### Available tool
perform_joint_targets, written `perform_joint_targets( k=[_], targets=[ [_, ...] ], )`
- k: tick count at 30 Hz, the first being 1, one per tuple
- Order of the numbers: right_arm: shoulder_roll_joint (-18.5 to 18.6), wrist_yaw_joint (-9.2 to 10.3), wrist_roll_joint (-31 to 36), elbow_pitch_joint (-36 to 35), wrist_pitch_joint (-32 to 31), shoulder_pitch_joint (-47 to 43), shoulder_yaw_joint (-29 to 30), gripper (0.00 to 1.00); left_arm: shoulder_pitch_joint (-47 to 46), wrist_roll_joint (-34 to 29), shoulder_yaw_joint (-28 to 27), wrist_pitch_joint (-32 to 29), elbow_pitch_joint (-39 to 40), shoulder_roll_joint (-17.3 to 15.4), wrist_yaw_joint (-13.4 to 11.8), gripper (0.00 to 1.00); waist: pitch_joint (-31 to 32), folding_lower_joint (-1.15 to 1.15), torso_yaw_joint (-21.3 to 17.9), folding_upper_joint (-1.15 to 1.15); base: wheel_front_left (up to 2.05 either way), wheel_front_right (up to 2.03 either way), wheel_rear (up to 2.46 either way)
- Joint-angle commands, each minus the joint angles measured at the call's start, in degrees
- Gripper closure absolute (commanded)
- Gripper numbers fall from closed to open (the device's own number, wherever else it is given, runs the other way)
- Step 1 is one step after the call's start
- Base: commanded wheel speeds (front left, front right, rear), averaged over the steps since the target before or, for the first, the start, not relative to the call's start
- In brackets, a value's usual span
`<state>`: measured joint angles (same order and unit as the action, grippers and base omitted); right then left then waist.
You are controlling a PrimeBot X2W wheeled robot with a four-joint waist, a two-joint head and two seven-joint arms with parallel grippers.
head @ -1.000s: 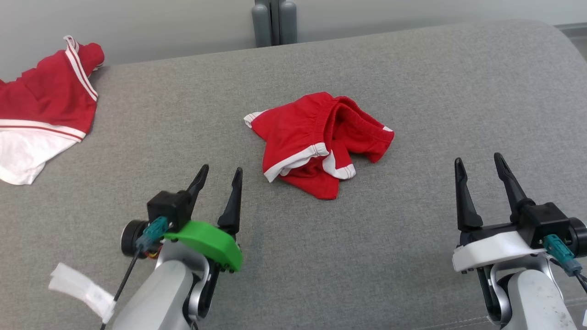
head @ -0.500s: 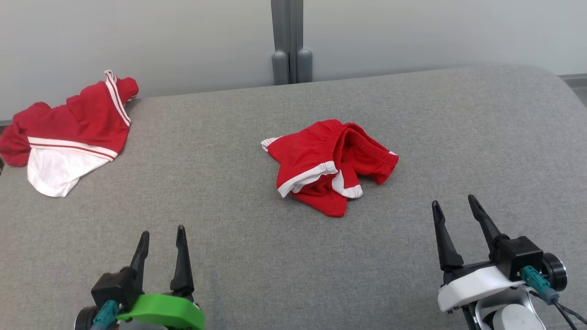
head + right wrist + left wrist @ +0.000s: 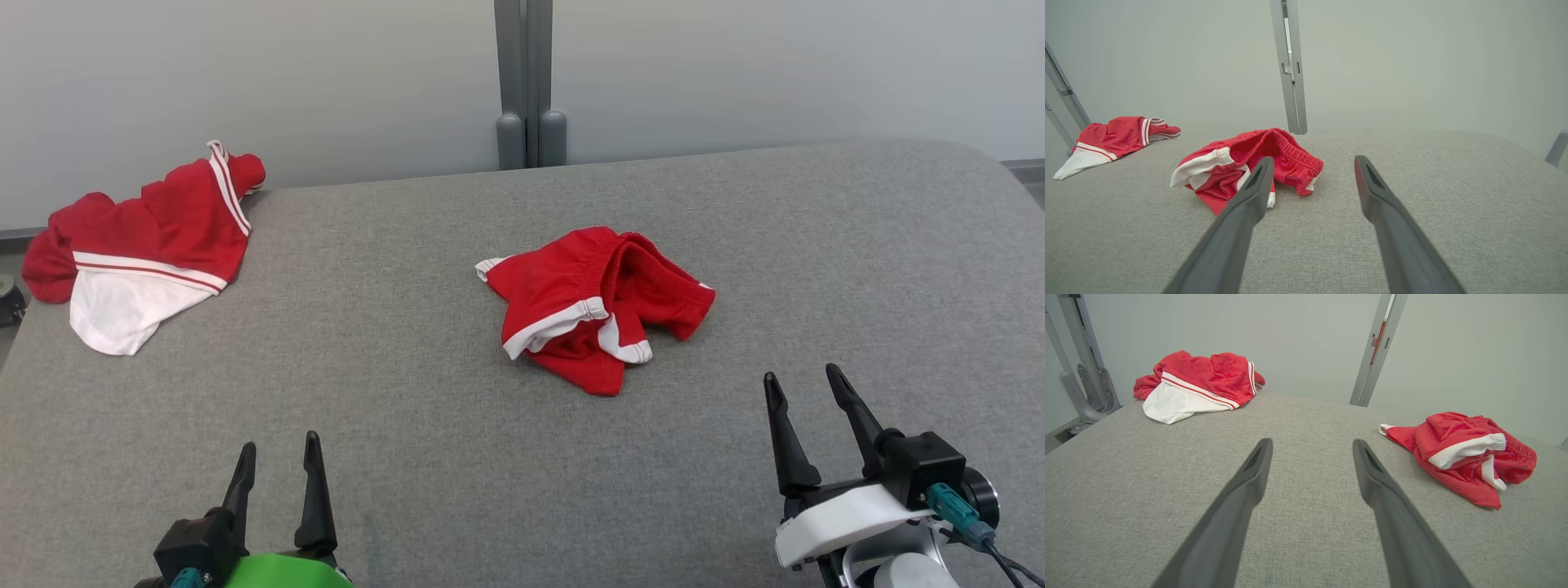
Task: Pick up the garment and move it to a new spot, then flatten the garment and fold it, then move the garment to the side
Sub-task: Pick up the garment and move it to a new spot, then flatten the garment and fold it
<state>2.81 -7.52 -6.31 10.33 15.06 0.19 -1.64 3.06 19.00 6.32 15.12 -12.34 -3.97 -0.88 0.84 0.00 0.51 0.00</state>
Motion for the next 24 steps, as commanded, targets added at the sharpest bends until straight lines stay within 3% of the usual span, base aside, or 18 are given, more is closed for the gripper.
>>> perform_joint_targets(
  k=[1, 17, 24],
  targets=[
    [0.14, 0.06, -0.22, 0.18, 0.19, -0.73, 0.15, 0.0, 0.82, -0.63, -0.39, 0.05, -0.2, 0.3, 0.44, 0.0, -0.08, 0.0, 0.09, 0.0, 0.0, 0.0, 0.0],
    [0.14, 0.06, 0.35, 0.51, 0.18, -0.57, 0.41, 0.0, 0.45, -3.44, -1.43, 0.05, 0.01, 1.06, 1.94, 0.0, -0.7, 0.0, 0.83, 0.0, 0.0, 0.0, 0.0],
    [0.13, 0.06, 2.92, 3.31, 0.19, 5.18, -2.97, 0.0, -1.15, -3.57, 0.36, 0.05, 0.33, 1.08, 2.03, 0.0, -2.2, 0.0, 3.16, 0.0, 0.0, 0.0, 0.0]
  ],
)
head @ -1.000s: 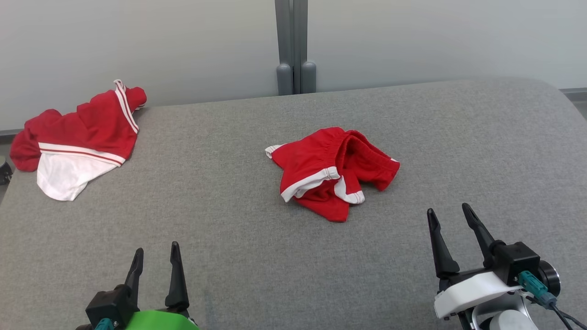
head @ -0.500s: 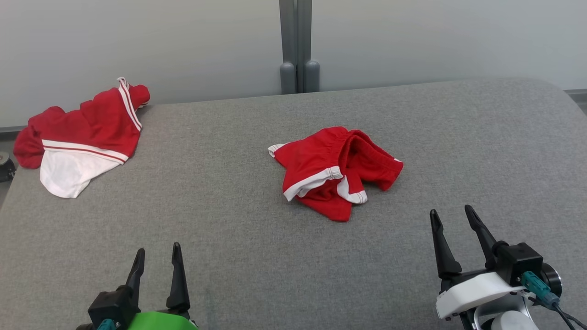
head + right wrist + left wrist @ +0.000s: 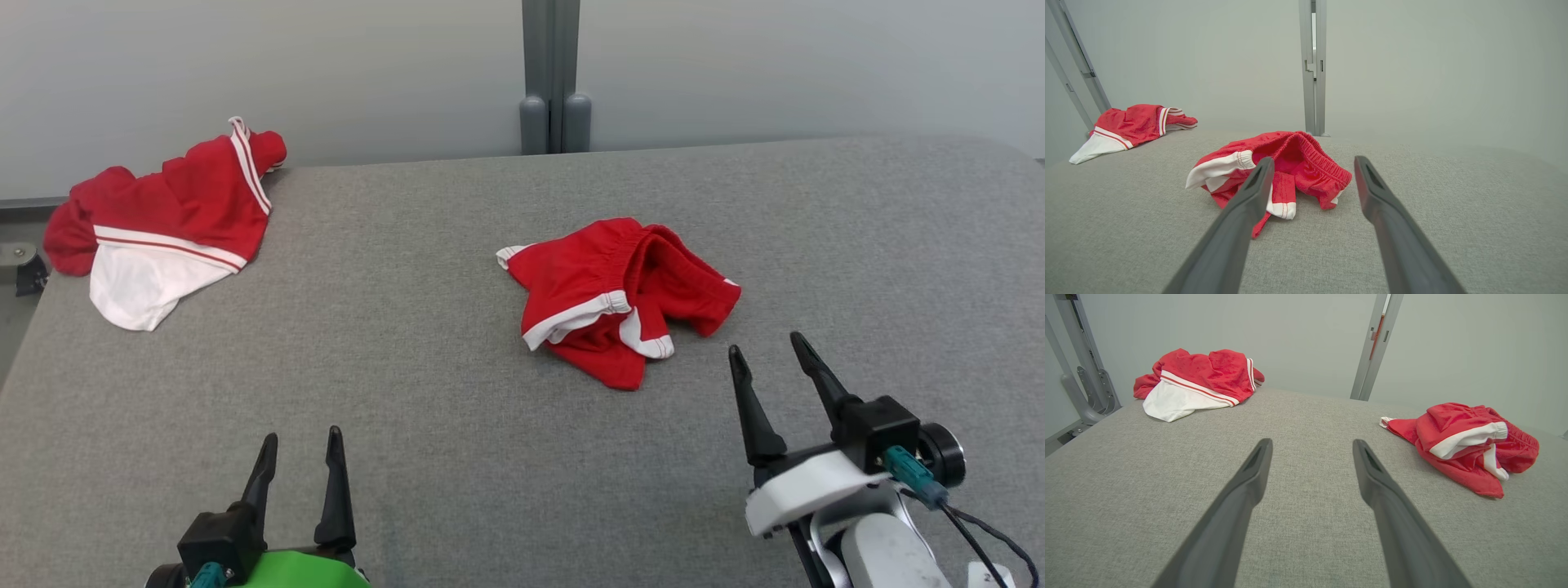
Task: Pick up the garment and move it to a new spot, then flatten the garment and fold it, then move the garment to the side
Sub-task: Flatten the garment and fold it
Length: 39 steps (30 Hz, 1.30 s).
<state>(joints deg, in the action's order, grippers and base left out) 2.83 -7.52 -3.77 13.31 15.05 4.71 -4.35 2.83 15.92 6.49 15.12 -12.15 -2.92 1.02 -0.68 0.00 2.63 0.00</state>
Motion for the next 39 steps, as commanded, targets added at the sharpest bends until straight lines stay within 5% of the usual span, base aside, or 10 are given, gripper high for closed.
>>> perform_joint_targets(
  k=[1, 19, 20, 21, 22, 23, 30, 39],
  targets=[
    [0.11, 0.06, 0.94, 1.25, 0.19, 1.85, -0.9, 0.0, -1.12, -0.47, 0.46, 0.05, 0.2, 0.01, 0.07, 0.0, -0.89, 0.0, 1.52, 0.0, 0.0, 0.0, 0.0],
    [0.18, 0.07, 6.52, 32.5, 0.2, 25.47, -2.57, 0.0, -4.44, 0.97, 4.73, 0.05, 2.46, 0.0, -1.67, 0.0, -8.91, 0.0, 13.11, 0.0, 0.0, 0.0, 0.0],
    [0.13, 0.07, 6.37, 33.93, 0.19, 26.43, -2.86, 0.14, -4.57, 1.01, 4.81, 0.05, 2.51, 0.0, -1.8, 0.0, -9.12, 0.0, 13.39, 0.0, 0.0, 0.0, 0.0],
    [0.14, 0.07, 6.15, 35.35, 0.19, 27.43, -3.17, 0.53, -4.77, 1.06, 4.85, 0.05, 2.6, 0.0, -1.97, 0.0, -9.32, 0.0, 13.59, 0.0, 0.0, 0.0, 0.0],
    [0.15, 0.07, 5.79, 35.95, 0.2, 28.03, -3.45, 0.7, -4.87, 1.08, 4.81, 0.05, 2.64, -0.01, -2.1, 0.0, -9.43, 0.0, 13.68, 0.0, 0.0, 0.0, 0.0],
    [0.16, 0.07, 5.3, 36.26, 0.19, 28.53, -3.74, 0.98, -4.9, 1.12, 4.73, 0.05, 2.73, 0.0, -2.1, 0.0, -9.53, 0.0, 13.72, 0.0, 0.0, 0.0, 0.0],
    [0.15, 0.07, 0.08, 32.04, 0.19, 30.0, -8.08, 1.0, -4.6, 1.1, 3.92, 0.05, 3.0, 0.0, -2.62, 0.0, -9.23, 0.0, 11.97, 0.0, 0.0, 0.0, 0.0],
    [0.12, 0.07, -8.4, 17.38, 0.19, 29.58, -17.47, 1.0, -4.19, 1.13, 3.78, 0.05, 2.82, -0.02, -2.59, 0.0, -7.13, 0.0, 8.53, 0.0, 0.0, 0.0, 0.0]
  ],
)
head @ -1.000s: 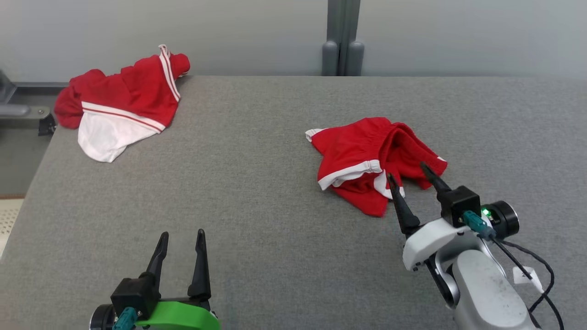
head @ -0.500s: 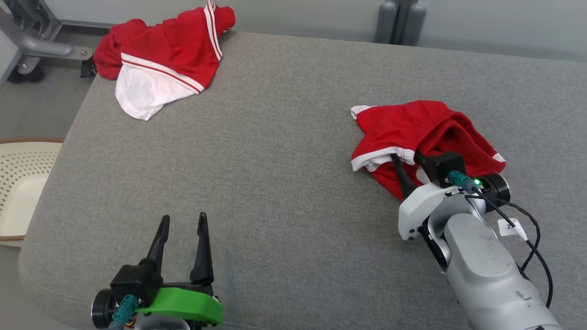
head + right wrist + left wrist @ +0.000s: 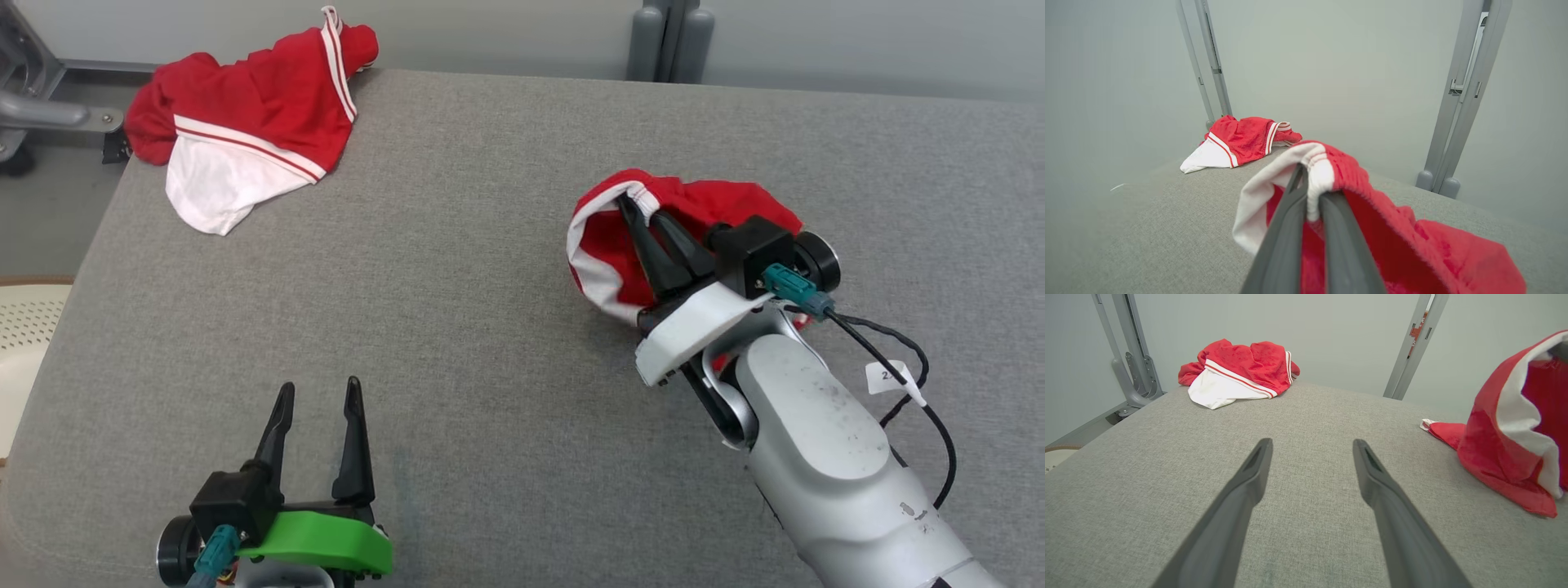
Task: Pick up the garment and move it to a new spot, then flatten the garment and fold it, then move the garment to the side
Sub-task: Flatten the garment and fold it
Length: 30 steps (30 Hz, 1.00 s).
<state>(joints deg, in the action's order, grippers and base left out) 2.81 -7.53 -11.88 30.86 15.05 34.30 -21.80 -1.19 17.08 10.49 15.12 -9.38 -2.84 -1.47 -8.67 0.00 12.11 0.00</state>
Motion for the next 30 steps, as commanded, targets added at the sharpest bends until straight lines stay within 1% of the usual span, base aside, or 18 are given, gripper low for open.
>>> perform_joint_targets(
  k=[1, 3, 5, 9, 13, 17, 21, 25, 30],
  targets=[
    [0.15, 0.08, -0.95, -1.87, 0.2, 0.0, -0.64, 1.0, -0.03, -0.03, -0.25, 0.05, 0.02, -0.09, -0.04, 0.0, 1.11, 0.0, -1.29, 0.0, 0.0, 0.0, 0.0],
    [0.18, 0.08, -2.42, -4.7, 0.19, -0.34, -1.16, 1.0, 0.2, -0.05, -0.34, 0.05, -0.01, -0.09, 0.03, 0.0, 1.58, 0.0, -1.92, 0.0, 0.0, 0.0, 0.0],
    [0.18, 0.08, -3.46, -6.46, 0.19, -1.09, -0.38, 1.0, 0.38, -0.06, -0.38, 0.05, 0.0, -0.09, 0.16, 0.0, 1.91, 0.0, -2.45, 0.0, 0.0, 0.0, 0.0],
    [0.19, 0.08, -1.57, -6.03, -0.03, -2.79, 3.39, 1.0, 0.76, -0.02, -0.19, 0.05, 0.21, -0.09, 0.21, 0.0, 2.05, 0.0, -3.38, 0.0, 0.0, 0.0, 0.0],
    [0.18, 0.08, 2.11, -3.32, -0.51, -4.9, 9.66, 1.0, 0.65, -0.02, 0.06, 0.05, 0.47, -0.09, 0.27, 0.0, 1.41, 0.0, -4.01, 0.0, 0.0, 0.0, 0.0],
    [0.3, 0.08, 7.15, -0.81, -0.51, -6.37, 17.65, 1.0, 0.19, -0.16, 0.19, 0.05, 0.78, -0.09, 0.29, 0.0, 0.34, 0.0, -4.52, 0.0, 0.0, 0.0, 0.0],
    [2.07, 0.08, 10.64, 1.94, -0.49, -6.94, 24.77, 1.0, -0.66, -0.3, 0.36, 0.05, 0.95, -0.09, 0.32, 0.0, -0.7, 0.0, -4.73, 0.0, 0.0, 0.0, 0.0],
    [3.79, 0.08, 12.7, 4.27, -0.34, -7.09, 30.14, 1.0, -1.23, -0.42, 0.44, 0.05, 0.97, -0.09, 0.45, 0.0, -1.28, 0.0, -4.79, 0.0, 0.0, 0.0, 0.0],
    [5.31, 0.08, 14.83, 6.59, -0.12, -7.71, 35.31, 1.0, -1.43, -0.58, 0.69, 0.05, 0.9, -0.09, 0.47, 0.0, -1.35, 0.0, -4.71, 0.0, 0.0, 0.0, 0.0]
  ],
)
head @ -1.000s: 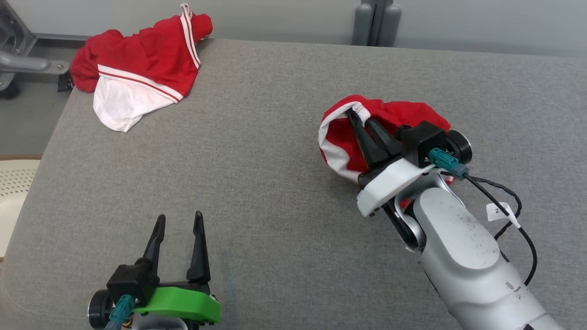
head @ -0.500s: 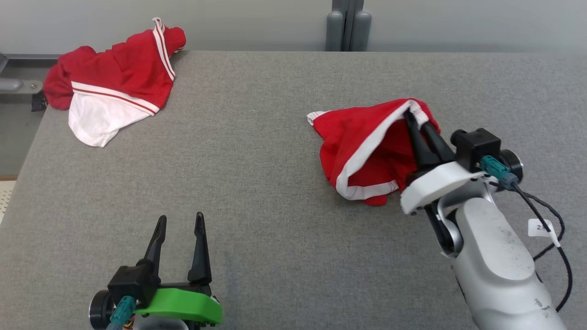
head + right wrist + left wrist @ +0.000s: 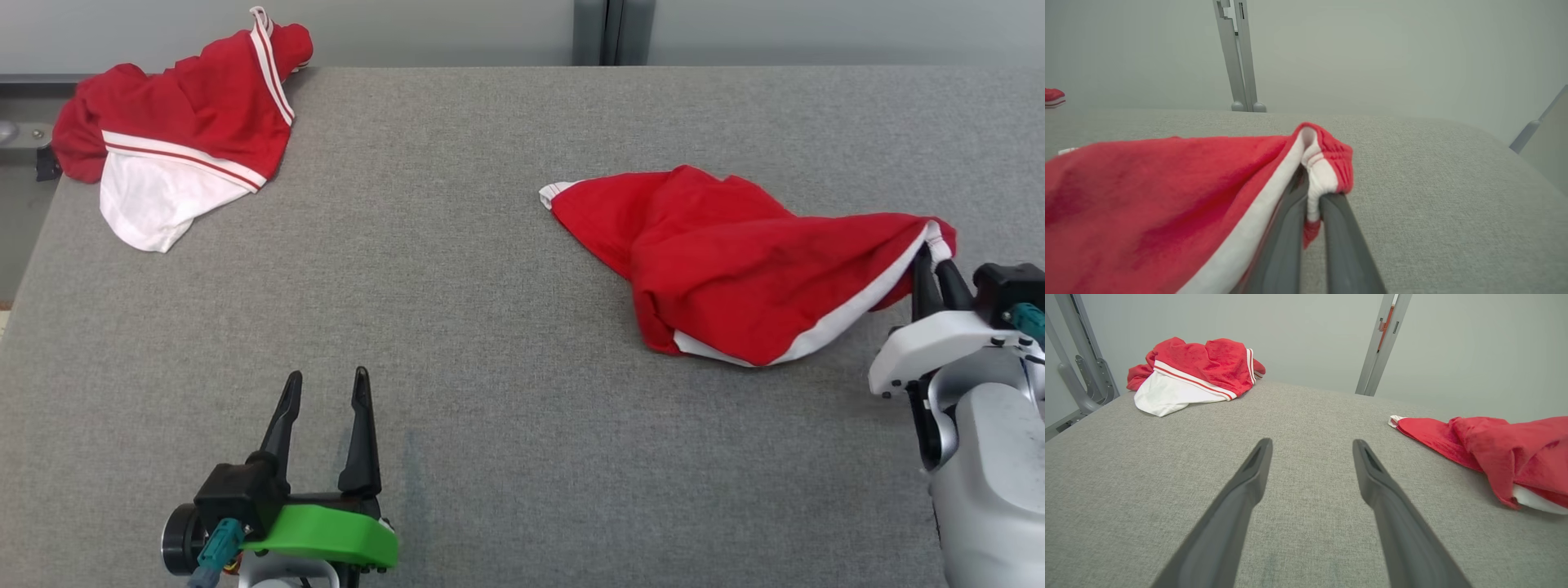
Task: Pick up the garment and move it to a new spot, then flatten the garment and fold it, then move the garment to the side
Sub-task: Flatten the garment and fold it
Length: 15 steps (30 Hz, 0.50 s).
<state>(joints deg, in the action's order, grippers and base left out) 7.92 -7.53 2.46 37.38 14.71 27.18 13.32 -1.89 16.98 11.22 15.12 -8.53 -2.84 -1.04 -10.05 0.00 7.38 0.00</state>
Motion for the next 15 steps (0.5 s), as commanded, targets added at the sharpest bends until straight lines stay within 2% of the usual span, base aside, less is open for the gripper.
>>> perform_joint_targets(
  k=[1, 2, 3, 4, 5, 15],
  targets=[
    [0.36, 0.08, 0.87, 0.38, 0.3, -0.98, 1.03, 1.0, -0.8, -0.52, -0.03, 0.05, 0.04, -0.09, 0.05, 0.0, 0.11, 0.0, -0.01, 0.0, 0.0, 0.0, 0.0],
    [0.39, 0.08, 1.13, 0.69, 0.36, -1.32, 1.63, 1.0, -0.82, -0.54, -0.02, 0.05, 0.01, -0.09, 0.06, 0.0, 0.19, 0.0, -0.04, 0.0, 0.0, 0.0, 0.0],
    [0.14, 0.08, 1.43, 0.89, 0.42, -1.73, 2.09, 0.84, -0.75, -0.6, -0.07, 0.05, -0.06, -0.09, 0.04, 0.0, 0.41, 0.0, -0.13, 0.0, 0.0, 0.0, 0.0],
    [-0.07, 0.08, 1.69, 0.89, 0.45, -1.97, 2.23, 0.58, -0.6, -0.63, -0.11, 0.05, -0.1, -0.09, 0.04, 0.0, 0.58, 0.0, -0.22, 0.0, 0.0, 0.0, 0.0],
    [-0.23, 0.08, 2.02, 0.72, 0.51, -2.38, 2.46, 0.0, -0.33, -0.72, -0.2, 0.05, -0.14, -0.09, -0.01, 0.0, 0.86, 0.0, -0.42, 0.0, 0.0, 0.0, 0.0],
    [-1.23, 0.08, 2.01, -3.34, 0.52, -9.51, 3.63, 0.0, 2.29, -1.36, -0.45, 0.05, -0.4, -0.09, 0.23, 0.0, 3.92, 0.0, -3.53, 0.0, 0.0, 0.0, 0.0]
  ],
)
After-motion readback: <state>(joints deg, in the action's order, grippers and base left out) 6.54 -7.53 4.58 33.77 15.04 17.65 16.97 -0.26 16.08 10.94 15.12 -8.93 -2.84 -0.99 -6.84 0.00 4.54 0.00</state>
